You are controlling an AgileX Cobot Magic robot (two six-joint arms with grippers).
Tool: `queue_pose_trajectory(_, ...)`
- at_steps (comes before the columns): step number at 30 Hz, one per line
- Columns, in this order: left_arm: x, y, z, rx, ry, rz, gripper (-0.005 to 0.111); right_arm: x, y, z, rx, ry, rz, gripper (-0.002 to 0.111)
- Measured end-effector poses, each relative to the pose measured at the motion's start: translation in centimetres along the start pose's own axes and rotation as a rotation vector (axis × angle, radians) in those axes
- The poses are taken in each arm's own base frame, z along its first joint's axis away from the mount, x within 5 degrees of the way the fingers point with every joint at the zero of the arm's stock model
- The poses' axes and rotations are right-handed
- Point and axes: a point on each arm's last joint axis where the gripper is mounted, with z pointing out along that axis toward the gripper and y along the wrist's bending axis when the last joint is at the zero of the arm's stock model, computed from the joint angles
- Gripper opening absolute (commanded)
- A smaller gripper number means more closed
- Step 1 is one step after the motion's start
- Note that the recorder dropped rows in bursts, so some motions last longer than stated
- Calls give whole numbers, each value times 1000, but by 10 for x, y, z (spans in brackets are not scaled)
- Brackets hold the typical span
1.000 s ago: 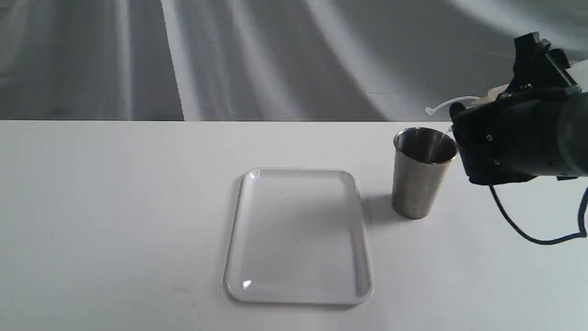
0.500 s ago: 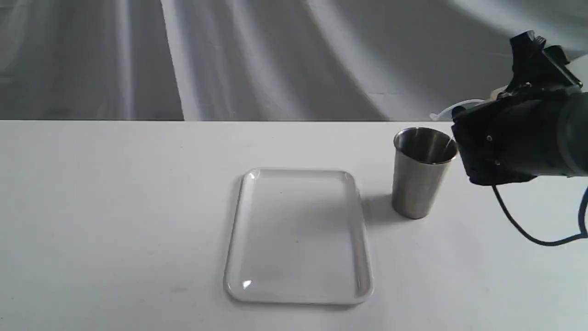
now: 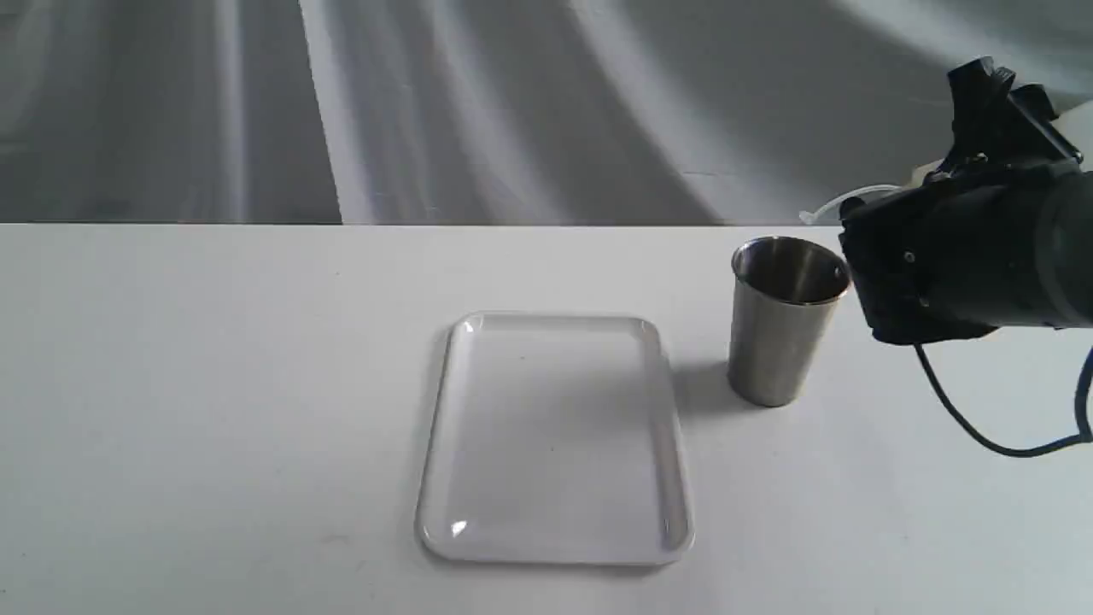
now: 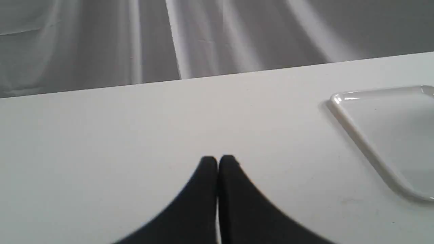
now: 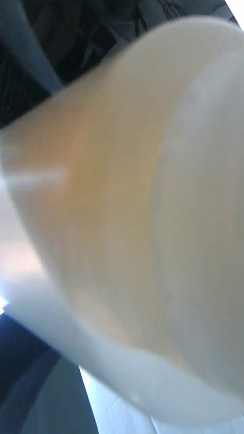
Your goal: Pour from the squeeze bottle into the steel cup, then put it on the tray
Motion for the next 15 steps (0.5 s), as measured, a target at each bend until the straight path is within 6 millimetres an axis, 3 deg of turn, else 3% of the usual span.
queue_pose_trajectory(7, 0, 0, 0, 0, 0, 0, 0, 0, 0, 0, 0, 0, 51, 16)
queue_pose_trajectory(15, 0, 0, 0, 0, 0, 0, 0, 0, 2, 0, -26, 1, 286, 16)
